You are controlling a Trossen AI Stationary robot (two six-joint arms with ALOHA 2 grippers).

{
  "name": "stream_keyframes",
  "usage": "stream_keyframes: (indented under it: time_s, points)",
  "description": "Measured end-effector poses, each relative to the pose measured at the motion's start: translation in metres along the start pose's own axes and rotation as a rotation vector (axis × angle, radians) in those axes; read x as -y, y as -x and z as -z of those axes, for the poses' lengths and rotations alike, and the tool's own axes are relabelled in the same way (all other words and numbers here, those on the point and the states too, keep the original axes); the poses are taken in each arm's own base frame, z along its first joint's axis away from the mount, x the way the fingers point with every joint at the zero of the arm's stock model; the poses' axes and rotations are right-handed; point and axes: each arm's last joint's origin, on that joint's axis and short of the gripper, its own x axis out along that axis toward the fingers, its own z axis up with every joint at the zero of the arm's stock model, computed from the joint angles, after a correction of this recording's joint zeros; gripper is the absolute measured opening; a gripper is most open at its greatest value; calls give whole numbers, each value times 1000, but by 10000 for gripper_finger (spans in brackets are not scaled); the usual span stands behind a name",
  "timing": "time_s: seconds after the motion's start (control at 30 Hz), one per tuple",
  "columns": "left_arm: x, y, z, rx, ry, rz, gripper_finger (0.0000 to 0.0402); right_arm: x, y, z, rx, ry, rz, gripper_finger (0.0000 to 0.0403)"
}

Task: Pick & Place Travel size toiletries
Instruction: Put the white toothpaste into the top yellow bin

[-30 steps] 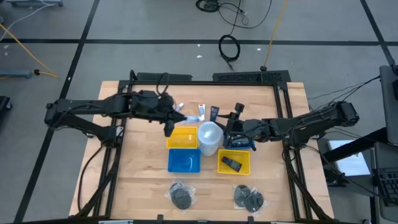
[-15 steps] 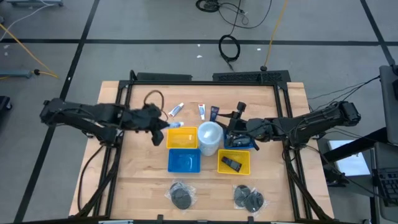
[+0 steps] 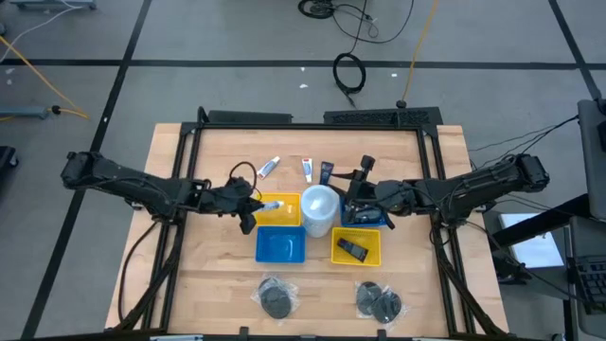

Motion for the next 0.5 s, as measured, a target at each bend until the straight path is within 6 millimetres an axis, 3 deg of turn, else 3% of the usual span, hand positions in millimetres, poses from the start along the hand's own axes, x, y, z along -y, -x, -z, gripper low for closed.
stream_keyframes:
  time_s: [0.23,0.5]
  points:
    - [-13,-12,17,54,6,9,0,0,0,0,2,-2,1,119]
    - [-16,-14,18,71,12,8,0,0,0,0,2,-2,1,118]
